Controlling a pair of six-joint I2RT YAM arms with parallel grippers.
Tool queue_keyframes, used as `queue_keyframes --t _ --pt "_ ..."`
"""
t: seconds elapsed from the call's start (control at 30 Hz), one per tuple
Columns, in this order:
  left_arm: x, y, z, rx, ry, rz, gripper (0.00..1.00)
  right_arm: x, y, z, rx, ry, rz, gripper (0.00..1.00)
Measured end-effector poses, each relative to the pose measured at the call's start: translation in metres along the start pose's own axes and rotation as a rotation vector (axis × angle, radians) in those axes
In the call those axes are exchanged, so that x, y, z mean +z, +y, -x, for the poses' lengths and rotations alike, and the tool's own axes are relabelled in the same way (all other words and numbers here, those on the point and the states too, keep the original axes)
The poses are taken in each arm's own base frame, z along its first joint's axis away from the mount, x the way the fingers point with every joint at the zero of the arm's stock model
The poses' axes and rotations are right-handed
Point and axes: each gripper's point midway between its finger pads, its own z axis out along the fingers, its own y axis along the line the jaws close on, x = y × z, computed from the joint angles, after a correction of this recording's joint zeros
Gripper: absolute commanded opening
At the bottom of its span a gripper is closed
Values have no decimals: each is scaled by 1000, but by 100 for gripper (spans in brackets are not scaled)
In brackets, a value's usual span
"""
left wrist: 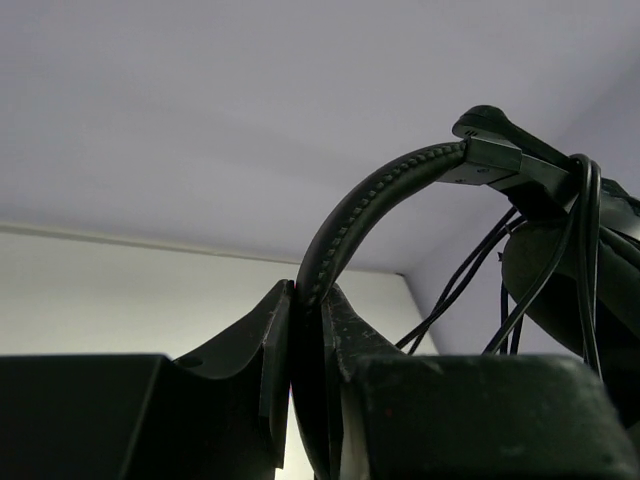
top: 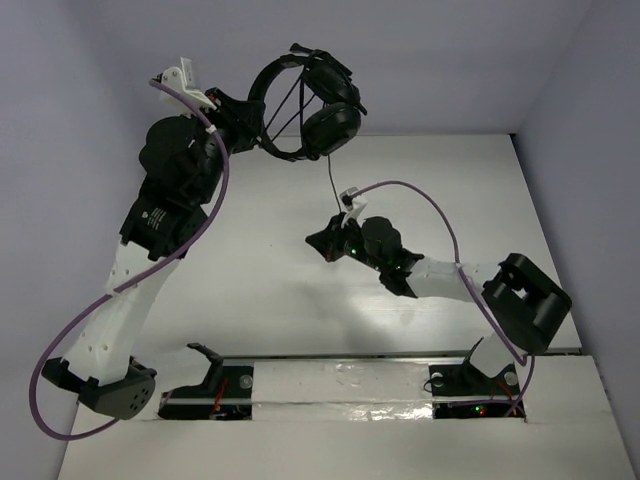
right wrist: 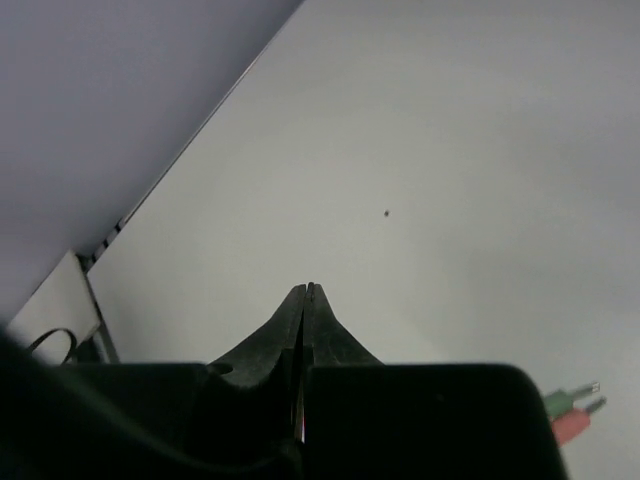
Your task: Wrap the headphones
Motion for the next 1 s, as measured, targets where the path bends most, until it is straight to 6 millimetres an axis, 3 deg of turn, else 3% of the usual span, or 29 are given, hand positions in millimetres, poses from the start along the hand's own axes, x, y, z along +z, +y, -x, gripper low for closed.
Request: queue_keyframes --t 0.17,0.33,0.43,0.57,0.67,0.83,1.0 --pt "18 53 -15 66 -66 217 0 -25 41 -26 0 114 13 0" --pt "43 92 -31 153 -94 390 0 -61 81 -55 -31 229 25 0" --pt "54 115 -50 224 -73 469 0 -81 88 -69 -62 292 -6 0" --pt "61 148 -80 326 -30 569 0 -108 82 -75 -115 363 -92 0" --pt "63 174 -110 403 26 637 0 -121 86 -62 -160 382 -134 0" --pt "59 208 -160 496 155 689 0 -133 99 -6 -217 303 -170 0" --pt "54 204 -184 538 226 665 0 -141 101 53 -301 182 -235 0"
